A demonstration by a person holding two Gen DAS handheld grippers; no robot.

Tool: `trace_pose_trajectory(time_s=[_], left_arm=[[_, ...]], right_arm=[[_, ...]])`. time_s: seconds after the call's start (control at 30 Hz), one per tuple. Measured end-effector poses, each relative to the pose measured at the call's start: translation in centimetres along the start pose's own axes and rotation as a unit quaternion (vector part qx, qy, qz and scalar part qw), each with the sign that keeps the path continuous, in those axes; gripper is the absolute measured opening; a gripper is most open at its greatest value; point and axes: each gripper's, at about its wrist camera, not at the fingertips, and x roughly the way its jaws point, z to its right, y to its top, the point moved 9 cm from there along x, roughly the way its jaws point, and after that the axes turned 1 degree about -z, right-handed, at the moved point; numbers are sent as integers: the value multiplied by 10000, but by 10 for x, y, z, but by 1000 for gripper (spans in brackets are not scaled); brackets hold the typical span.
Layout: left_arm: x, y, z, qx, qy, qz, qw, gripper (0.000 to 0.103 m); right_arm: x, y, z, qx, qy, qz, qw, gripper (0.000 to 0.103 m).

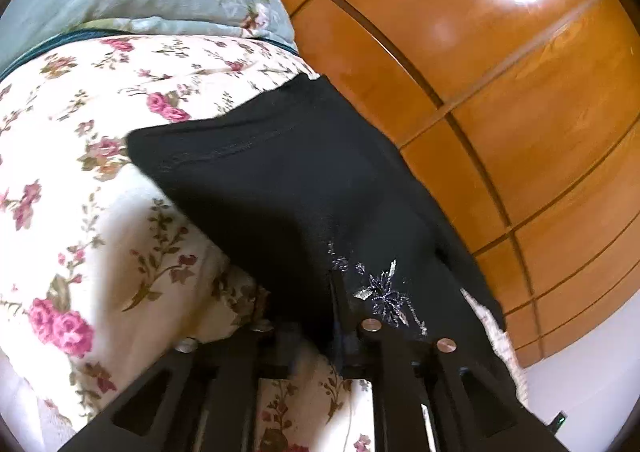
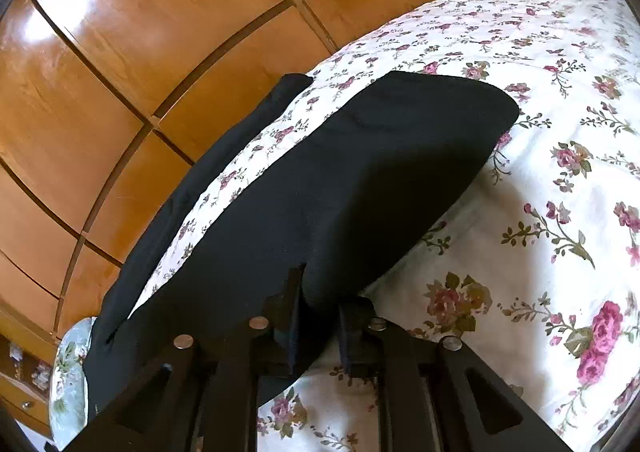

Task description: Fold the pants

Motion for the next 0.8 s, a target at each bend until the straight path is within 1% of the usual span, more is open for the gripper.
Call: trace_pose_trajectory(time_s=[0.07,0.1,0.13,0.17,0.2,0.27,0.3,0.33,0.4,0.43,0.5,0.53,0.6,0.67,0.7,0.8], left_arm=[[-14,5,-7,-336,14,104,9994,24],[-20,8,-10,-433,48,199,9989,25],[-28,12,-13,-505,138,340,9981,25],[-41,19,-18,-553,350,587,9961,25],[-48,25,-20,-546,490,755,9944,26],[-63,38,-17,-476,766,1097,9899,27],[-66,43,-12,-428,782,1202,9887,27],[-65,50,-1,-310,752,1273,9885,30],[-52,57,23,10,733,1203,9900,34],[-41,58,37,189,691,1123,9911,37],[-4,60,71,609,563,776,9935,38],[12,60,84,784,508,649,9935,38],[51,58,109,1153,479,382,9914,38],[94,56,128,1557,628,143,9857,38],[110,53,134,1712,647,41,9831,38],[147,40,132,2060,903,-252,9741,38]], right_arm=[[-6,3,3,22,-43,22,10000,28],[-12,6,8,41,-160,95,9998,34],[-17,9,12,58,-301,191,9993,41],[-26,14,20,96,-528,362,9979,44],[-35,19,27,129,-737,532,9958,49],[-57,32,37,111,-1170,959,9884,51],[-65,39,39,82,-1296,1118,9852,51],[-73,46,38,49,-1352,1281,9825,52],[-80,60,27,-53,-1299,1482,9804,53],[-78,67,19,-119,-1186,1494,9816,57],[-62,77,-3,-255,-865,1337,9869,61],[-49,79,-13,-304,-690,1164,9903,61],[-13,81,-38,-351,-201,643,9971,61],[20,81,-59,-409,155,204,9988,61],[37,80,-67,-402,244,-2,9989,61],[85,78,-87,-223,478,-506,9973,61]])
